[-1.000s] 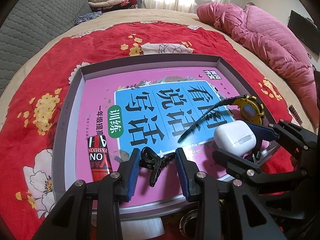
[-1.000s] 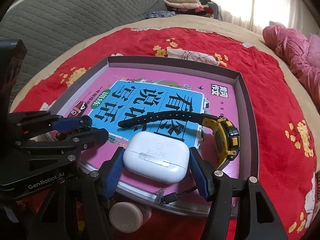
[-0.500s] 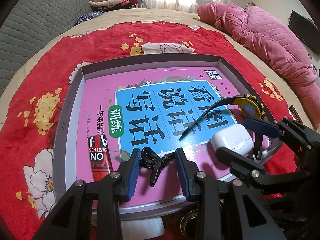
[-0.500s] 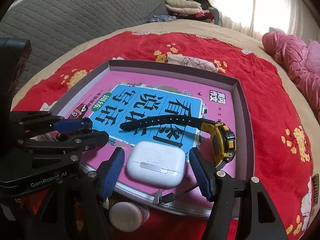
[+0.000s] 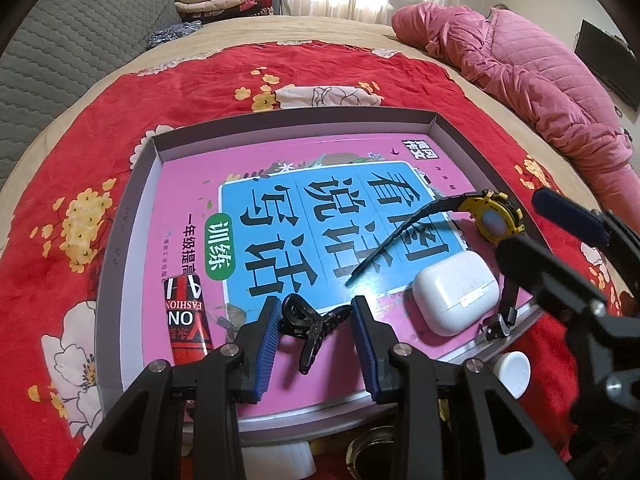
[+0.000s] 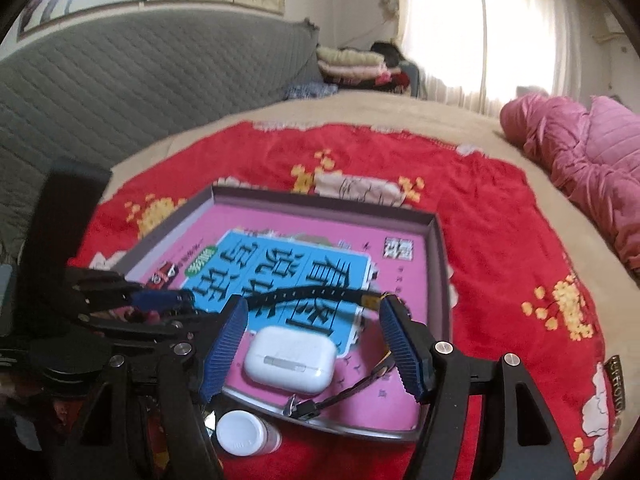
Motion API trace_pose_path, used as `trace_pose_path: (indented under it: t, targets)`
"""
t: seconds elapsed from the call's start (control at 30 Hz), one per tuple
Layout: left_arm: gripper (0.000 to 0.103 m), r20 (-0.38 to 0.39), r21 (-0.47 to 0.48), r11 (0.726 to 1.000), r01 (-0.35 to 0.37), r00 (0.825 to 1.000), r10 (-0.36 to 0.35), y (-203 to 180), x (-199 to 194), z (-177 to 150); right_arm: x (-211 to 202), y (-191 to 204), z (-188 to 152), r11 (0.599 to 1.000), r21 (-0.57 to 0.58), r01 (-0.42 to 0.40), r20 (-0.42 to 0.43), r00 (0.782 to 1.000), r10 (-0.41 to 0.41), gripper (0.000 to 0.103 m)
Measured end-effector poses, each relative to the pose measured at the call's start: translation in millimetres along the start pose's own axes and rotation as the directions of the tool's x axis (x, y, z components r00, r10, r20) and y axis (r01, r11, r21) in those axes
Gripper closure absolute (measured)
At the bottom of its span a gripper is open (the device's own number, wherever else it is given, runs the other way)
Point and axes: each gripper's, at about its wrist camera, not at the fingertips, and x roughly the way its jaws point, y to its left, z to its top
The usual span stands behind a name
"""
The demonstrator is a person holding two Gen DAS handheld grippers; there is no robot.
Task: Organize rigid objects
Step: 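Lower the hair clip onto the book in the box and open the left tool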
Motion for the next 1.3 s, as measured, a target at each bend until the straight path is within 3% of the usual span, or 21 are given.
trace_pose_path:
  t: [0.57,1.07,1.3]
  targets:
    - [0.067,-0.012,-0.008,1.0,0.007,1.0,-0.007,-1,2,3,-2,-18,-7,0.998,0.066,0.024,0.009,1.0,-0.025,0.029]
    - [0.067,-0.015,-0.014,1.0,0.01,1.0,-0.01,-1,-7,-1,2,-15,-13,0.998,0.057,0.021,-0.004,1.0,-0.021,0.029]
    - [0.06,-0.009,-0.025,1.0,0.008,1.0,-0.008,4,-14,-1,1,-16,-16,0.998,0.049,0.03,0.013,0.999,-0.031,0.029]
